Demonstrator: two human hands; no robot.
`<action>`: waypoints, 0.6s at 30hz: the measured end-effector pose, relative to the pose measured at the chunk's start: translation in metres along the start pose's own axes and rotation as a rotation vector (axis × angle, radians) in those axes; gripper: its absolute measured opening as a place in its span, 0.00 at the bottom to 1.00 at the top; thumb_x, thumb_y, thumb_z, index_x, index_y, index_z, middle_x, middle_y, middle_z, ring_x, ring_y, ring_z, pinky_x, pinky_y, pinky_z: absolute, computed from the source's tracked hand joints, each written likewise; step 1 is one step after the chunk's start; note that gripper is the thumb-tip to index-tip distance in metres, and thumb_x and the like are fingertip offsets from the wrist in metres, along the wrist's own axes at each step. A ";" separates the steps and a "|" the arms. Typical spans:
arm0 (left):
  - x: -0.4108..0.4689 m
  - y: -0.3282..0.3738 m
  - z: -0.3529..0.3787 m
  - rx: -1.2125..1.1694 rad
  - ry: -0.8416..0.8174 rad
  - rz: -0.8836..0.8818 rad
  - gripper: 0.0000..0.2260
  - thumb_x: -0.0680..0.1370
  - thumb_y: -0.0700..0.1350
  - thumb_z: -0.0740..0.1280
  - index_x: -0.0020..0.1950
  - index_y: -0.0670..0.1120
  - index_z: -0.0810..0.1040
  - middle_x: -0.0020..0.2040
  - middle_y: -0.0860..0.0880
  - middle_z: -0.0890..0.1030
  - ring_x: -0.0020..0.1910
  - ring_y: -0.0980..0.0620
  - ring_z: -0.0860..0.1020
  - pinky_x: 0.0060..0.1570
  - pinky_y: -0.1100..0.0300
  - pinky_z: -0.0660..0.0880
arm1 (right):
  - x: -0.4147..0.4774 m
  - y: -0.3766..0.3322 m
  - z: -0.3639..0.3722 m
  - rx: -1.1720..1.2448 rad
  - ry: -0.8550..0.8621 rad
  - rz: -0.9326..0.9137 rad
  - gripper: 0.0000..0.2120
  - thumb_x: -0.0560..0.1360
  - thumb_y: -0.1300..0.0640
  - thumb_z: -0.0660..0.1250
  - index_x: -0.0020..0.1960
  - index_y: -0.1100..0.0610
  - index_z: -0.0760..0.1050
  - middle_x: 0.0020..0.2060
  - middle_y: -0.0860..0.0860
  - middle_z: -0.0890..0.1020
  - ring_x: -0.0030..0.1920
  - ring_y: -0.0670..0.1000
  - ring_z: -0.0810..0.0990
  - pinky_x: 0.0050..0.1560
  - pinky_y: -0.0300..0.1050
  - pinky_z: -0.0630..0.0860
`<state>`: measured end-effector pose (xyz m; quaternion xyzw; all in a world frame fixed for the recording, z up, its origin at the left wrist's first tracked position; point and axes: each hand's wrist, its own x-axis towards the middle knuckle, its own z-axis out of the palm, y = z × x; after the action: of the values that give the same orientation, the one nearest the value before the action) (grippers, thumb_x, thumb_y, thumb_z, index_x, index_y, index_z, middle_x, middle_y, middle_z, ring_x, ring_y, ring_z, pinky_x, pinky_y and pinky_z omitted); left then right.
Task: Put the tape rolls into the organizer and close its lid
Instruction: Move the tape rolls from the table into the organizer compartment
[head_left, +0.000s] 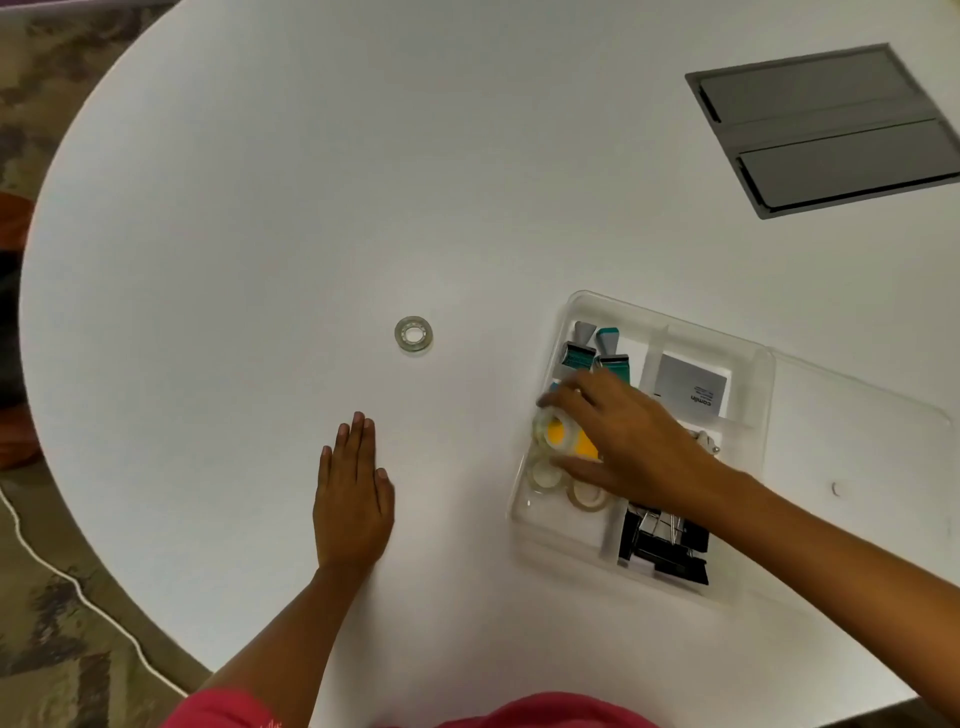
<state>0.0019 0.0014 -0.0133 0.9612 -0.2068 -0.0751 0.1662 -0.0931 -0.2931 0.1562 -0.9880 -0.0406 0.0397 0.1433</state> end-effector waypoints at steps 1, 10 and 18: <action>0.000 0.000 0.000 -0.001 0.001 0.001 0.26 0.79 0.46 0.49 0.78 0.46 0.54 0.79 0.50 0.56 0.78 0.53 0.52 0.77 0.56 0.48 | -0.013 0.001 0.003 -0.019 -0.048 0.006 0.27 0.64 0.49 0.77 0.59 0.57 0.74 0.54 0.56 0.79 0.52 0.57 0.78 0.44 0.48 0.79; -0.001 0.001 0.000 -0.016 0.005 0.000 0.26 0.79 0.47 0.49 0.78 0.46 0.54 0.79 0.49 0.57 0.78 0.53 0.53 0.77 0.54 0.50 | -0.049 -0.014 0.050 -0.059 -0.247 0.101 0.27 0.68 0.58 0.75 0.64 0.55 0.71 0.60 0.53 0.77 0.58 0.55 0.73 0.56 0.48 0.75; 0.000 0.011 -0.002 -0.032 0.020 -0.027 0.26 0.79 0.46 0.51 0.77 0.42 0.57 0.78 0.46 0.60 0.78 0.48 0.56 0.77 0.50 0.51 | -0.055 -0.029 0.074 -0.133 -0.255 0.155 0.17 0.70 0.68 0.70 0.57 0.59 0.75 0.55 0.57 0.79 0.56 0.58 0.74 0.54 0.51 0.76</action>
<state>-0.0016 -0.0082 -0.0078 0.9619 -0.1907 -0.0711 0.1825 -0.1565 -0.2496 0.0975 -0.9825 0.0154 0.1731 0.0676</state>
